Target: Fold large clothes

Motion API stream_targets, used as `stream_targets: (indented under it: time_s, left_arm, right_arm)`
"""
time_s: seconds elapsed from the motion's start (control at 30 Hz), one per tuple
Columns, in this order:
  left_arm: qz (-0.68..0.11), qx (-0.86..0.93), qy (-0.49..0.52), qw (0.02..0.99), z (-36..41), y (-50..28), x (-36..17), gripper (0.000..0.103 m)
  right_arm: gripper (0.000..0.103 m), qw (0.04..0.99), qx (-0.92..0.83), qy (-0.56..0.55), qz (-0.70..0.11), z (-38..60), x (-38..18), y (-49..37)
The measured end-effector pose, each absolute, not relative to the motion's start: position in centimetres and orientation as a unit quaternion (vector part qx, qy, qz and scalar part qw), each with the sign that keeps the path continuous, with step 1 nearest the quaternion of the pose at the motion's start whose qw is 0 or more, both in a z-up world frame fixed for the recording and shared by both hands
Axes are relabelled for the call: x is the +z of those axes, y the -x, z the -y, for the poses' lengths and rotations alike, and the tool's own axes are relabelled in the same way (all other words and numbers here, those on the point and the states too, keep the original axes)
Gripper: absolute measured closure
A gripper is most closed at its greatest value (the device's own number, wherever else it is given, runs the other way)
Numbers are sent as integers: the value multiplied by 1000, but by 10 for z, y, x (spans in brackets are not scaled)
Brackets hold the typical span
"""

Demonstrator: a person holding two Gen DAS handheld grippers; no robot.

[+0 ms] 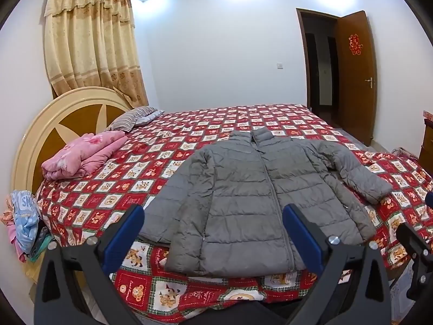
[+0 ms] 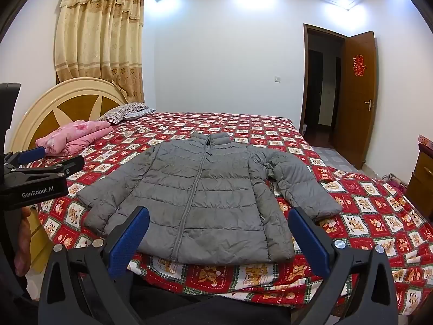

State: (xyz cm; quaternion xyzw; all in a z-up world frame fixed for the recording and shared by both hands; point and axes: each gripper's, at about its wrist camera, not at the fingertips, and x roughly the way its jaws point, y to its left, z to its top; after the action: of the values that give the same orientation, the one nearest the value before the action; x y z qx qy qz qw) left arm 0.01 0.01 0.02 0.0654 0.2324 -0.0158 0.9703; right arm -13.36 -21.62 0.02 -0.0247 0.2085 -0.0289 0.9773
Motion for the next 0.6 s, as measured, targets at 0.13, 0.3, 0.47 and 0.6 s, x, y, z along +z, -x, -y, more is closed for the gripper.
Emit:
stream_targets:
  time_s: [0.13,0.3,0.47,0.6]
  left_arm:
    - [-231,-15,-65,971,0,1,0,0]
    - [-232,-15,-65,970,-1,1,0,0]
    - [-232,-15,-66,970,-1,0,1,0]
    - [-232,-15,-65,970,-2,1,1,0]
  right_arm:
    - [1,977,-30,24,-208,216,0,134]
    - [1,977,-29,24,-209,216,0,133]
    - [1,977,-28,25,-209,213,-5,135]
    - [1,977,-29,24,-210,213,-5,133]
